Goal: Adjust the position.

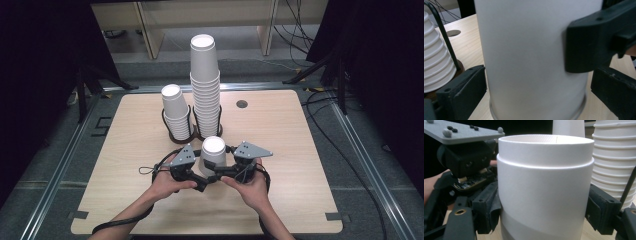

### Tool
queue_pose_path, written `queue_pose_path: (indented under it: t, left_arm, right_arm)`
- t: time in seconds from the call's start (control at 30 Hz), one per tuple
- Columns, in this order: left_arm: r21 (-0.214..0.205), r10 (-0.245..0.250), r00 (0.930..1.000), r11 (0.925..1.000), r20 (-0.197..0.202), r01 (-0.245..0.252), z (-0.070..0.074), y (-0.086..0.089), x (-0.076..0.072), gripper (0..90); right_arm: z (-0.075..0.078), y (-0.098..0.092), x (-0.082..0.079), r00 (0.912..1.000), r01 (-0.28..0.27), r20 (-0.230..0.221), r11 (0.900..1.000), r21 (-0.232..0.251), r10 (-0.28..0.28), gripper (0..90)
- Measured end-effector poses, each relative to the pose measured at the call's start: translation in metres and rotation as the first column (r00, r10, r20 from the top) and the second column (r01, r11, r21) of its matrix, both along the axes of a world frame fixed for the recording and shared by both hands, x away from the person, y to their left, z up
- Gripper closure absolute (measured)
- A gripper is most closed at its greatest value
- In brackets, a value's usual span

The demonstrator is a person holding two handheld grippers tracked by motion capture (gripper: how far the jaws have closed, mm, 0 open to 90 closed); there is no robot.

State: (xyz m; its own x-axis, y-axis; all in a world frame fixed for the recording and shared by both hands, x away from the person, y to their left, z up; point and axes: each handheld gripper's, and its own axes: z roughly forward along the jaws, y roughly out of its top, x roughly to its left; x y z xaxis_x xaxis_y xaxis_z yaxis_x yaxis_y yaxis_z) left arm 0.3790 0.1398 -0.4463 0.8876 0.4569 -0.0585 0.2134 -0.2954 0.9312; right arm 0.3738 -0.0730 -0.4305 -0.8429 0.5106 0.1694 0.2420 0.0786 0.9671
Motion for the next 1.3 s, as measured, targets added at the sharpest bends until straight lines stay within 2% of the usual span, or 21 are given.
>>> queue_pose_path:
  t: [0.03,0.07,0.1,0.33,0.37,0.4,0.47,0.5,0.53,0.63,0.67,0.7,0.8,0.87,0.9,0.97,1.07,1.1,1.17,1.23,1.3]
  left_arm:
    - [0.005,0.003,1.0,1.0,-0.003,-0.003,-0.0001,-0.0003,-0.0001,0.0]
    - [-0.009,0.005,1.0,0.9999,-0.005,-0.005,-0.001,-0.0014,0.0,0.0]
    - [-0.009,0.008,0.9999,0.9999,-0.006,-0.008,-0.0011,-0.0015,0.0,0.8]
    - [0.004,0.014,0.9999,0.9999,-0.009,-0.014,-0.0016,0.0003,0.0003,4.5]
    - [0.026,0.008,1.0,0.9996,-0.001,-0.008,-0.0012,0.0017,0.0011,4.8]
    - [-0.006,0.014,0.9998,0.9999,-0.016,-0.014,-0.002,-0.0003,-0.0001,5.0]
    - [0.003,0.01,0.9999,0.9999,-0.013,-0.01,-0.0021,0.0008,0.0004,5.8]
    - [0.003,0.01,0.9999,0.9999,-0.013,-0.01,-0.0021,0.0008,0.0004,6.2]
    - [0.006,0.01,0.9998,0.9999,-0.015,-0.01,-0.0021,0.0013,0.0007,6.6]
    - [0.001,0.01,0.9998,0.9999,-0.018,-0.01,-0.0021,0.0018,0.0005,8.4]
    - [0.012,0.006,0.9999,0.9999,-0.014,-0.006,-0.0018,0.0027,0.0009,8.9]
    - [-0.001,0.007,0.9999,1.0,-0.013,-0.007,-0.0023,0.0021,0.0008,9.5]
    - [0.0,0.005,0.9999,1.0,-0.014,-0.005,-0.0019,0.0028,0.0011,10.8]
    - [0.012,0.0,1.0,0.9999,-0.008,0.0,-0.0017,0.0042,0.0019,11.5]
    - [0.014,-0.004,1.0,0.9999,-0.007,0.004,-0.0017,0.0049,0.0025,11.5]
    - [0.026,0.0,1.0,0.9997,-0.006,0.001,-0.0004,0.0067,0.0032,12.3]
    - [0.023,0.001,1.0,0.9997,-0.005,-0.001,0.0001,0.0072,0.0036,13.0]
    - [0.005,-0.001,1.0,1.0,-0.008,0.001,0.0002,0.0068,0.0039,13.3]
    - [0.01,-0.004,1.0,0.9999,-0.002,0.004,0.0007,0.0073,0.0042,13.9]
    - [0.03,-0.004,1.0,0.9995,0.005,0.004,0.0023,0.0084,0.0043,14.2]
    - [0.034,-0.006,1.0,0.9994,0.002,0.006,0.0026,0.0085,0.0045,14.5]
  right_arm:
    - [-0.0005,0.0007,0.0009,0.9999,0.002,0.013,1.0,0.003,-0.002,23.7]
    - [-0.0006,0.0013,0.0001,1.0,-0.001,-0.001,1.0,0.009,0.001,23.7]
    - [-0.001,0.0013,0.0008,1.0,0.001,0.008,1.0,0.006,-0.001,23.7]
    - [-0.0006,0.0035,-0.0001,0.9999,-0.009,-0.007,0.9999,0.014,0.009,23.6]
    - [-0.001,0.0033,0.0008,0.9999,-0.012,0.001,0.9998,0.013,0.012,23.5]
    - [-0.0018,0.0029,0.0022,0.9998,-0.003,0.021,1.0,0.004,0.003,23.3]
    - [-0.002,0.0032,0.0021,0.9999,-0.006,0.015,1.0,0.003,0.006,22.9]
    - [-0.0015,0.0034,0.0009,1.0,-0.009,-0.003,0.9999,0.011,0.009,22.6]
    - [-0.0022,0.0039,0.0013,1.0,0.0,0.001,0.9997,0.023,0.0,22.3]
    - [-0.0032,0.0032,0.0029,1.0,0.0,-0.002,0.9999,0.012,0.0,21.4]
    - [-0.0029,0.0029,0.003,0.9999,-0.003,-0.012,1.0,0.009,0.004,21.0]
    - [-0.0026,0.0036,0.0022,0.9996,-0.01,-0.027,0.9997,0.023,0.011,20.7]
    - [-0.0026,0.0031,0.0035,0.9998,-0.009,-0.02,0.9997,0.024,0.01,20.2]
    - [-0.002,0.0024,0.0046,0.9996,-0.019,-0.021,0.9998,0.005,0.019,19.8]
    - [-0.0021,0.0029,0.0045,0.9997,-0.005,-0.022,1.0,0.006,0.006,19.6]
    - [-0.0019,0.0037,0.0056,0.9986,-0.022,-0.048,0.9996,0.017,0.023,19.3]
    - [-0.0015,0.0042,0.0068,0.9989,-0.023,-0.04,0.9996,0.017,0.023,19.1]
    - [-0.001,0.0044,0.0088,0.9996,-0.019,-0.023,0.9998,0.007,0.019,18.8]
    - [0.0015,0.0036,0.0072,0.9992,-0.017,-0.037,0.9998,-0.007,0.017,18.5]
    - [0.0018,0.0048,0.0068,0.9985,-0.021,-0.05,0.9997,0.011,0.021,18.3]
    - [0.002,0.0043,0.0084,0.9992,-0.025,-0.031,0.9997,-0.005,0.025,18.2]
